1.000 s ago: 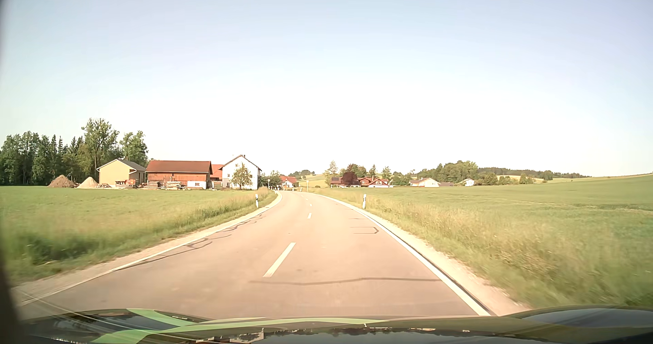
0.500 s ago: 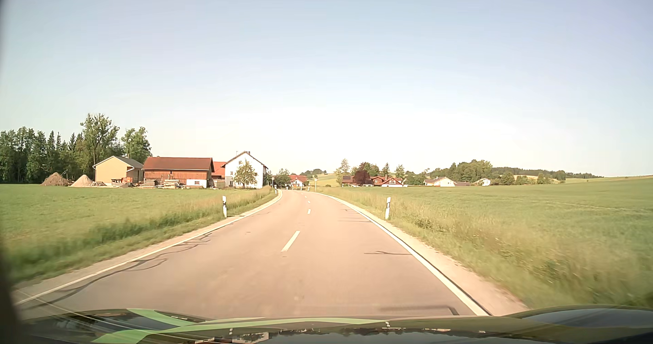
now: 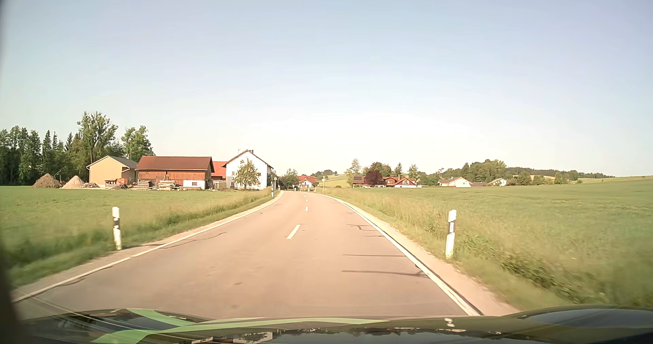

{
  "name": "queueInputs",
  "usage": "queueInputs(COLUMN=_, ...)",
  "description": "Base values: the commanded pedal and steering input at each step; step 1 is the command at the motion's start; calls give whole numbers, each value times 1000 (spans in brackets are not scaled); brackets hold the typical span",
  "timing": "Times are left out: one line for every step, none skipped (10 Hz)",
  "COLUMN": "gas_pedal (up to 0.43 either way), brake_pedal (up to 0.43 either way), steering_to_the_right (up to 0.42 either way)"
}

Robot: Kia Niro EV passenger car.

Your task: Follow the waypoints while adhering to traffic rules and regulations

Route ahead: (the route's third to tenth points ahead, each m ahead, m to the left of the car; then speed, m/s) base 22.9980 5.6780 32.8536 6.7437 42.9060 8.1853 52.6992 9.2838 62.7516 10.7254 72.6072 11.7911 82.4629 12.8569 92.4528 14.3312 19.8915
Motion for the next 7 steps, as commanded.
queueInputs(gas_pedal=177, brake_pedal=0, steering_to_the_right=-18)
queueInputs(gas_pedal=177, brake_pedal=0, steering_to_the_right=-18)
queueInputs(gas_pedal=177, brake_pedal=0, steering_to_the_right=-19)
queueInputs(gas_pedal=177, brake_pedal=0, steering_to_the_right=-20)
queueInputs(gas_pedal=177, brake_pedal=0, steering_to_the_right=-21)
queueInputs(gas_pedal=150, brake_pedal=0, steering_to_the_right=-21)
queueInputs(gas_pedal=39, brake_pedal=0, steering_to_the_right=-21)
